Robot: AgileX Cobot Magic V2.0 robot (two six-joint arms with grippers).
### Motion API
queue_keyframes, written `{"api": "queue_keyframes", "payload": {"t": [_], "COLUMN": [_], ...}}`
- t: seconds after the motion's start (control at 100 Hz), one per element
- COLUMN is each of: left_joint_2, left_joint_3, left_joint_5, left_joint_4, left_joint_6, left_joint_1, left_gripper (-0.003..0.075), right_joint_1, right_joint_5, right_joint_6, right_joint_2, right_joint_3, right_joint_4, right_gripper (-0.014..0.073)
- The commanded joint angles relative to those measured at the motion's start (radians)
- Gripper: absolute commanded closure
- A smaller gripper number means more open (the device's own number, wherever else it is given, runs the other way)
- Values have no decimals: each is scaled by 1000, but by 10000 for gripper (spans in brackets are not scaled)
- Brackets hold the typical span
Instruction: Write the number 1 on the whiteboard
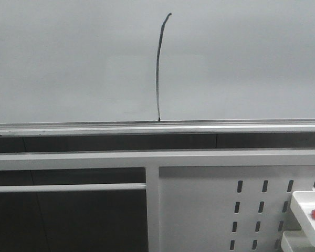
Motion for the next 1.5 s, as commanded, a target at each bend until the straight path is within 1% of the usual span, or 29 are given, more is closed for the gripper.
{"api": "queue_keyframes", "payload": {"t": [0.0, 0.17, 0.22, 0.35, 0.39, 0.45, 0.59, 0.74, 0.84, 1.22, 1.49], "left_joint_2": [12, 12, 12, 12, 12, 12, 12, 12, 12, 12, 12], "left_joint_3": [-41, -41, -41, -41, -41, -41, -41, -41, -41, -41, -41], "left_joint_5": [-46, -46, -46, -47, -50, -50, -51, -53, -53, -69, -75], "left_joint_4": [-89, -89, -89, -89, -89, -89, -86, -81, -68, -67, -67], "left_joint_6": [-5, -5, -5, -5, -5, -5, -5, -5, -5, -5, -5], "left_joint_1": [2, 2, 2, 2, 2, 2, 2, 2, 2, 2, 2], "left_gripper": [560, 556, 529, 401, 389, 392, 431, 512, 553, 632, 720], "right_joint_1": [6, 6, 6, 6, 6, 6, 6, 6, 6, 6, 6], "right_joint_5": [5, 12, 12, 12, 12, 12, 10, -27, -48, -41, -41], "right_joint_6": [3, 3, 3, 3, 3, 3, 3, 3, 3, 3, 3], "right_joint_2": [-13, -13, -13, -13, -13, -13, -13, -13, -13, -13, -13], "right_joint_3": [-30, -30, -30, -30, -30, -30, -30, -30, -30, -30, -30], "right_joint_4": [19, 21, 21, 21, 21, 21, 21, 21, 21, 21, 23], "right_gripper": [671, 671, 671, 671, 671, 671, 671, 671, 671, 671, 671]}}
